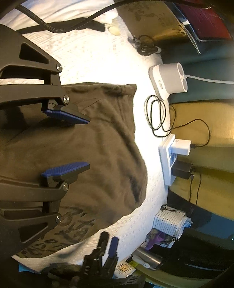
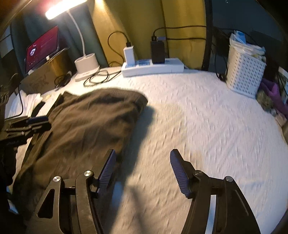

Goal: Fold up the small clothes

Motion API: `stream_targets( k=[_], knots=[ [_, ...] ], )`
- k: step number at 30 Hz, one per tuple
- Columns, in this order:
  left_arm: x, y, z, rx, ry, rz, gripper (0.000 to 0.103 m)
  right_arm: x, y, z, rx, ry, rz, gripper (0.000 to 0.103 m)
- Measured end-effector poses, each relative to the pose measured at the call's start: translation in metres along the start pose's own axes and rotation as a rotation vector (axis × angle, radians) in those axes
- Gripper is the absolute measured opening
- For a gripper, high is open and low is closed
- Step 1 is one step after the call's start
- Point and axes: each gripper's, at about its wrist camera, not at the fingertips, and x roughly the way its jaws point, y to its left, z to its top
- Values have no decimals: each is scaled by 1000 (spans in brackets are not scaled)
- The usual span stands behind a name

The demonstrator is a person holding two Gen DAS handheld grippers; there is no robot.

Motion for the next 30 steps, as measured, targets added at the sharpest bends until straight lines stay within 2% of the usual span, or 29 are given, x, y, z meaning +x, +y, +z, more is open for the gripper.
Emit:
stream_targets(
  k=[6, 9, 19, 20, 22, 24, 25, 30],
  knots=[
    [6, 12, 14, -10, -42, -1, 43, 22, -2, 35, -1, -36, 39, 63],
    [11, 15, 18, -5, -48, -8, 43, 35, -4, 46, 23, -34, 59, 52],
    [31, 29, 25, 12, -49, -20, 43, 64, -13, 64, 101, -7, 83, 45],
    [34, 32, 25, 0, -48, -22, 43, 67, -13, 64, 106, 1, 90, 43],
    [37, 35, 25, -14, -49, -41, 43, 74, -14, 64, 123, 17, 130, 27],
    [41, 38, 23, -26, -36, -60, 43, 79, -14, 65, 142, 18, 152, 24],
    [42, 40, 23, -33, -32, -70, 43, 80, -15, 67, 151, 18, 165, 19],
    [44, 42, 23, -51, -20, -96, 43, 82, -4, 77, 107, 14, 150, 14]
  ],
)
